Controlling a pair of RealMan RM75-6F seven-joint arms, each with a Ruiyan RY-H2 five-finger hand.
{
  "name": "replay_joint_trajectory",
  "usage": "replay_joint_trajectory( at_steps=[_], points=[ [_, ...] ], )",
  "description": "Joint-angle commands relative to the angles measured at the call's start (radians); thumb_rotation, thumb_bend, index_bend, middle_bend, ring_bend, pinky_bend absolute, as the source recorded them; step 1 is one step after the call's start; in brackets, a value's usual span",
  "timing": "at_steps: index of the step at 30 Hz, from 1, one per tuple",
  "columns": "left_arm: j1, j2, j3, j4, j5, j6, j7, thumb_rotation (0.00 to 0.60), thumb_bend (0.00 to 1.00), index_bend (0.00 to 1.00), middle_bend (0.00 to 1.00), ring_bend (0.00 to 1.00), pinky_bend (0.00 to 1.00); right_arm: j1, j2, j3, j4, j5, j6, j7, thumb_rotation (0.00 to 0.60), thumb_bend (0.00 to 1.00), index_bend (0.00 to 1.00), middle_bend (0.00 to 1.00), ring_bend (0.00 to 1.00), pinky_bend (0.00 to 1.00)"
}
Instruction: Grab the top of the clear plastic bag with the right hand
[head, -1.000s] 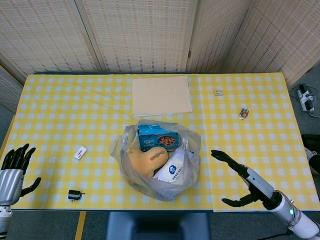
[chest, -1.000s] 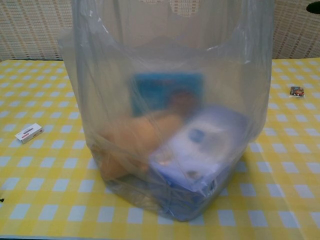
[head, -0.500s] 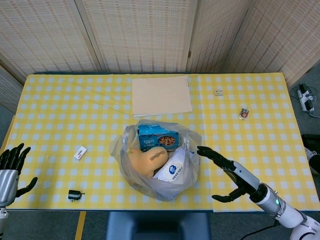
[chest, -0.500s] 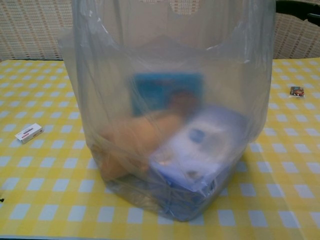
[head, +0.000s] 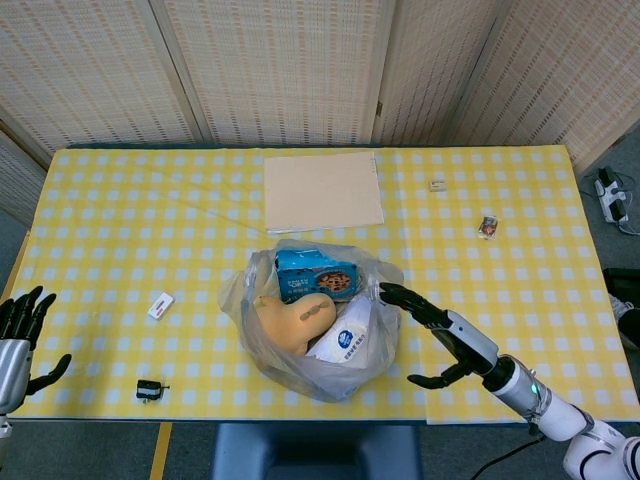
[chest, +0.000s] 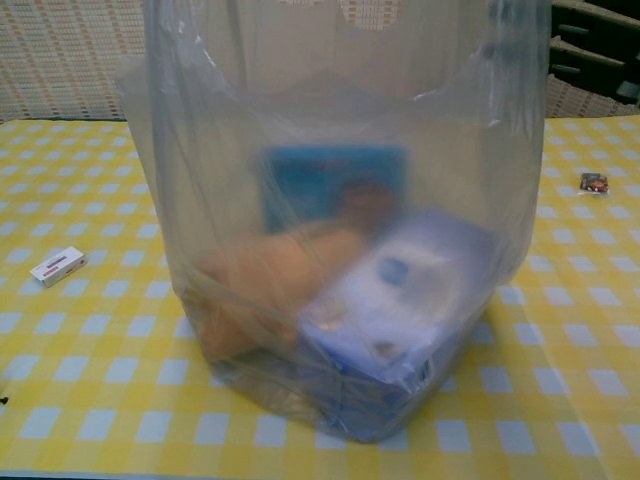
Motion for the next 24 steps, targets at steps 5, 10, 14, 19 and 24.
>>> replay_joint_trajectory(
  at_steps=[5, 10, 14, 19, 24],
  points=[
    [0.003, 0.004, 0.0, 0.0, 0.007, 0.008, -0.01, 0.6, 0.31, 0.01, 0.0, 0.0, 0.0, 0.046, 0.0, 0.005, -0.03, 0.016, -0.063, -0.007, 0.6, 0.29, 0.0, 0.0, 0.0, 0.0],
    [0.005, 0.008, 0.002, 0.001, 0.014, 0.013, -0.02, 0.6, 0.31, 0.01, 0.0, 0.0, 0.0, 0.074, 0.008, 0.014, -0.072, 0.019, -0.091, -0.032, 0.6, 0.29, 0.0, 0.0, 0.0, 0.0],
    [0.008, 0.012, 0.002, 0.0, 0.018, 0.02, -0.032, 0.6, 0.31, 0.01, 0.0, 0.0, 0.0, 0.095, 0.018, 0.019, -0.114, 0.024, -0.117, -0.051, 0.6, 0.29, 0.0, 0.0, 0.0, 0.0],
    [0.012, 0.015, 0.006, -0.002, 0.029, 0.028, -0.039, 0.6, 0.31, 0.01, 0.0, 0.0, 0.0, 0.13, 0.022, 0.035, -0.16, 0.047, -0.176, -0.088, 0.6, 0.28, 0.0, 0.0, 0.0, 0.0],
    [0.014, 0.018, 0.008, -0.003, 0.039, 0.035, -0.049, 0.6, 0.31, 0.01, 0.0, 0.0, 0.0, 0.184, 0.02, 0.062, -0.205, 0.08, -0.256, -0.094, 0.6, 0.28, 0.0, 0.0, 0.0, 0.0]
  ],
)
